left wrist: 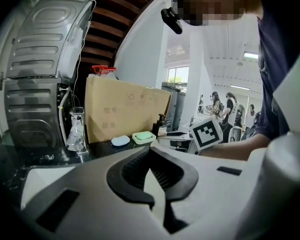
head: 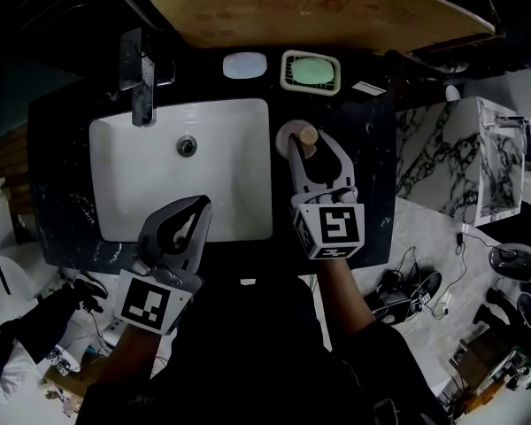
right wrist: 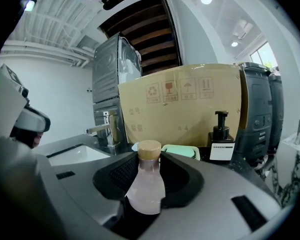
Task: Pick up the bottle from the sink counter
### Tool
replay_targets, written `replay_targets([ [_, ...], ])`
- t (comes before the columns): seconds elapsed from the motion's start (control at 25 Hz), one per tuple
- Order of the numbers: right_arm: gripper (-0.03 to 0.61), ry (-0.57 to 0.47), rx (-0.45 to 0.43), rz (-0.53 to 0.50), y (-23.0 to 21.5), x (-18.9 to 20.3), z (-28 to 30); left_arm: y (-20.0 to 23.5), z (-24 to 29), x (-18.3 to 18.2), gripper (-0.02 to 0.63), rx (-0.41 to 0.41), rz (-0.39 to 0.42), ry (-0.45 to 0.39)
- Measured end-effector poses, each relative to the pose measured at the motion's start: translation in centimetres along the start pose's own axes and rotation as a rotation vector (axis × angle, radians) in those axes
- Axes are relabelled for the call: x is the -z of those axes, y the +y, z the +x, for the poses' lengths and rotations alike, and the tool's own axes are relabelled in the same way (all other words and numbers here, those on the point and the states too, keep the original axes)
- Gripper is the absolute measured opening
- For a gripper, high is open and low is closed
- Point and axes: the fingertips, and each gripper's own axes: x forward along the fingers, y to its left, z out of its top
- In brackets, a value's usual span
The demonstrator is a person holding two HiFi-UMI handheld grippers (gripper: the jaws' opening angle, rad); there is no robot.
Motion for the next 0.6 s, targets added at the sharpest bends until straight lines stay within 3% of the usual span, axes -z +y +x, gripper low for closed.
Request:
replay_targets([
  [0.32,0.146,-0.044,-0.006,0.006,0.3,-3.3,-1.9,-0.6,-1.1,-1.8,0.008,0.012,0.031,-0.028],
  [0.6,0.146,-0.103,-0.015,-0.011,1.0,-7.4,-4.1,-0.5,-2.3,-4.4,0.008,-0.013,0.047,-0.103],
])
